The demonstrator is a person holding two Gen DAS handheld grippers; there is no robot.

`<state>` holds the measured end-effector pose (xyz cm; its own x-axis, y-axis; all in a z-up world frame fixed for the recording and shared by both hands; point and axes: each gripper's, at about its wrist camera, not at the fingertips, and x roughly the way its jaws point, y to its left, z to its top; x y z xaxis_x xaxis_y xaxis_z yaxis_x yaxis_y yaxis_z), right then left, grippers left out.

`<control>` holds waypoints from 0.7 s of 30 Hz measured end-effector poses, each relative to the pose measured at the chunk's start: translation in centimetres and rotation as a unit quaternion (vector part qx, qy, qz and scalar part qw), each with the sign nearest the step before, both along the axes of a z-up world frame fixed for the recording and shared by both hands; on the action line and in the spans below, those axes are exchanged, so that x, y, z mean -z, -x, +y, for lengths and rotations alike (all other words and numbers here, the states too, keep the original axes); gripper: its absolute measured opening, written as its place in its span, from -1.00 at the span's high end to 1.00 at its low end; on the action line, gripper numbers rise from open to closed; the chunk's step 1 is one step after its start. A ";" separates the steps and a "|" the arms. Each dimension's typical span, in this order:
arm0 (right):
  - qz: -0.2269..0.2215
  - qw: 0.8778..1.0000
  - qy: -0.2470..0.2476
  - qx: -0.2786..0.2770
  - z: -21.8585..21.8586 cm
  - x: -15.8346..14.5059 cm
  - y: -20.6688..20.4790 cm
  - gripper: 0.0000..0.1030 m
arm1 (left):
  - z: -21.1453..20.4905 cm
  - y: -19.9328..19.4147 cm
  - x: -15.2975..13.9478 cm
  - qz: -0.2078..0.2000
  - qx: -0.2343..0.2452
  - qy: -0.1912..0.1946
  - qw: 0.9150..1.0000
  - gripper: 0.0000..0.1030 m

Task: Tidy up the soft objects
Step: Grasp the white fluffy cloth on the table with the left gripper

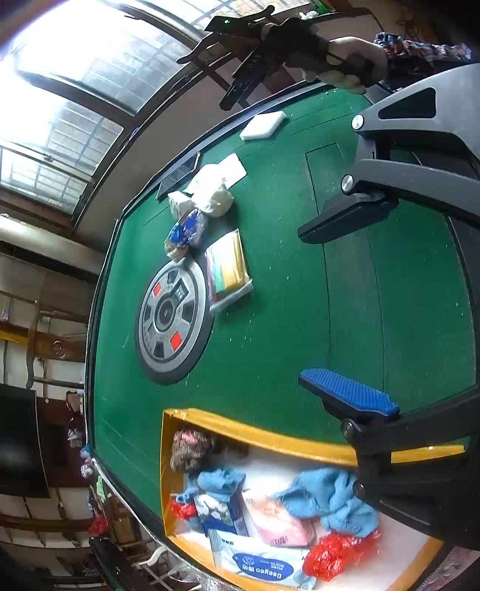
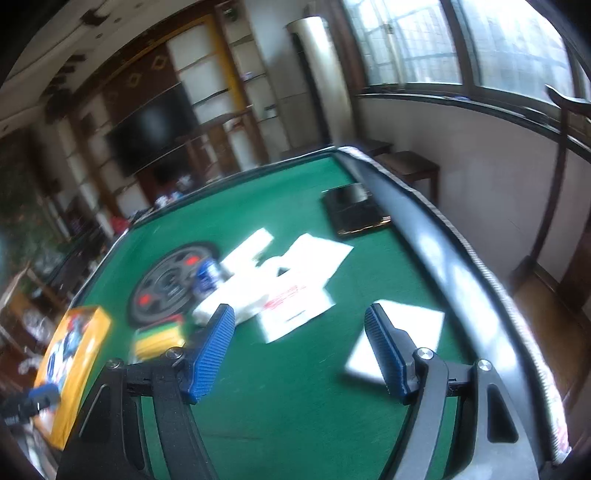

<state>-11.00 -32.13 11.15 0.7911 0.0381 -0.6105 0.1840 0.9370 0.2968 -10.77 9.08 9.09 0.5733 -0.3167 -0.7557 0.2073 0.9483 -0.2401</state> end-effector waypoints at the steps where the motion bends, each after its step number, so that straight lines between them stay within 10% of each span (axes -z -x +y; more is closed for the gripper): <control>1: 0.001 1.000 -0.014 0.020 -1.5 0.1 0.0 -0.32 | -0.7 0.0 0.1 0.004 0.008 0.001 1.000 -0.35; 10: 0.101 0.993 -0.021 0.055 -6.3 4.1 -3.0 -0.33 | -3.8 -0.1 1.3 0.022 0.030 -0.002 0.999 -0.35; 21: 0.058 0.994 -0.041 -0.079 1.7 1.9 -11.8 -0.32 | -2.4 -0.2 2.4 0.038 0.003 0.006 0.999 -0.35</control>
